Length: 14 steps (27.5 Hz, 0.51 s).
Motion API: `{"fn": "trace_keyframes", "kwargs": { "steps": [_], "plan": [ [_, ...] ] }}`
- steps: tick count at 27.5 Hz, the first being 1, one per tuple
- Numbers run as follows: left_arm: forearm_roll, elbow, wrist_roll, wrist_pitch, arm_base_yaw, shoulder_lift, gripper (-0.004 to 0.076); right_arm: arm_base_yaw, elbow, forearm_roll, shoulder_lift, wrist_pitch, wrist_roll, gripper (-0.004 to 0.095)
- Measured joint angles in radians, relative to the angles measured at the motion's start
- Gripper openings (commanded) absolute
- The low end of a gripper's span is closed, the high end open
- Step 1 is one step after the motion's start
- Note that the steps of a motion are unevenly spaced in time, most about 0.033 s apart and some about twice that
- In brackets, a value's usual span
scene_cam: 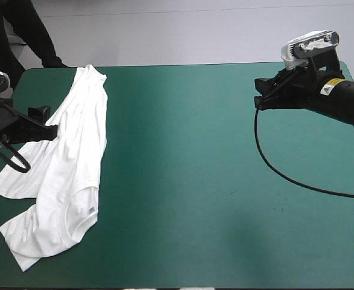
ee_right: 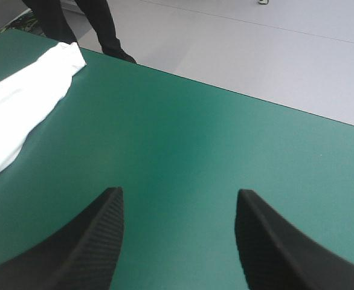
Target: Fold the cloth
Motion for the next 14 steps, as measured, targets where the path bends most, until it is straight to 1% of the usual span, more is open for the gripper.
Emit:
{"fn": "trace_keyframes", "kwargs": {
  "steps": [1, 4, 14],
  "plan": [
    [0.021, -0.001, -0.008, 0.043, 0.000, 0.004, 0.0452, 0.000, -0.003, 0.008, -0.001, 0.002, -0.003, 0.0535],
    [0.068, -0.007, -0.020, 0.113, 0.000, 0.017, 0.0440, 0.000, -0.008, 0.011, -0.009, 0.004, -0.003, 0.0535],
    [0.114, -0.007, -0.034, 0.156, 0.000, 0.091, 0.0440, 0.000, -0.008, 0.016, 0.003, 0.010, -0.028, 0.0535]
  ]
}}
